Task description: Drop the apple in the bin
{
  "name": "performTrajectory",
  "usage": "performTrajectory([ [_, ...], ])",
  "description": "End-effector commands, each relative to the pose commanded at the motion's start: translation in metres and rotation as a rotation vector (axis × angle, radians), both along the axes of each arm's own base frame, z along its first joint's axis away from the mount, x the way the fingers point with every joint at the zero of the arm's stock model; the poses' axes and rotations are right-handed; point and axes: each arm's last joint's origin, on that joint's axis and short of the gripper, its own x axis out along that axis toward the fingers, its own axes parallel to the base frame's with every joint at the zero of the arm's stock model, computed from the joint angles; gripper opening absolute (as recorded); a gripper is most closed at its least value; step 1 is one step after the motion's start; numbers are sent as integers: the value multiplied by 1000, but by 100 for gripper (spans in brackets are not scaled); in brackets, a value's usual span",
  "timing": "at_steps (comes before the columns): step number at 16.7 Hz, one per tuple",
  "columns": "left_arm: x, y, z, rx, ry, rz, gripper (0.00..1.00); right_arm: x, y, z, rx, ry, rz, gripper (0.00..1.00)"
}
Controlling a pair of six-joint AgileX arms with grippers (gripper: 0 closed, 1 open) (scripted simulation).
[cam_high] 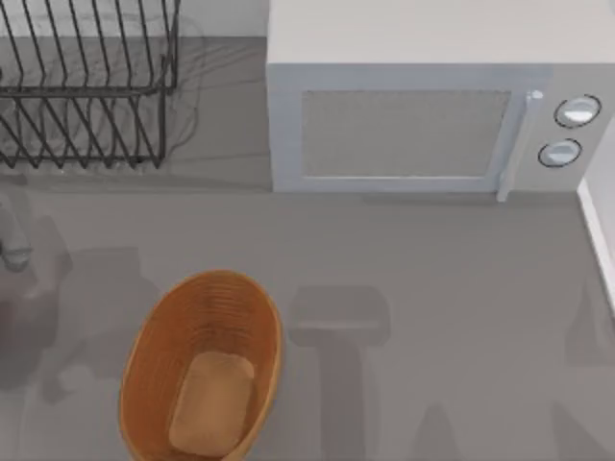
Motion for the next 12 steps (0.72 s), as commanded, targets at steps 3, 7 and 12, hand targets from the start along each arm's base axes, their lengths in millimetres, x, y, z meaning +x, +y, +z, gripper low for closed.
performTrajectory([
  [3, 2, 0, 11, 1, -15, 1, 0, 0, 0, 0, 0, 0, 0, 100],
  [7, 12, 2, 51, 2, -20, -6, 0, 0, 0, 0, 0, 0, 0, 100],
  [12, 6, 1, 124, -5, 16, -3, 0, 0, 0, 0, 0, 0, 0, 100],
])
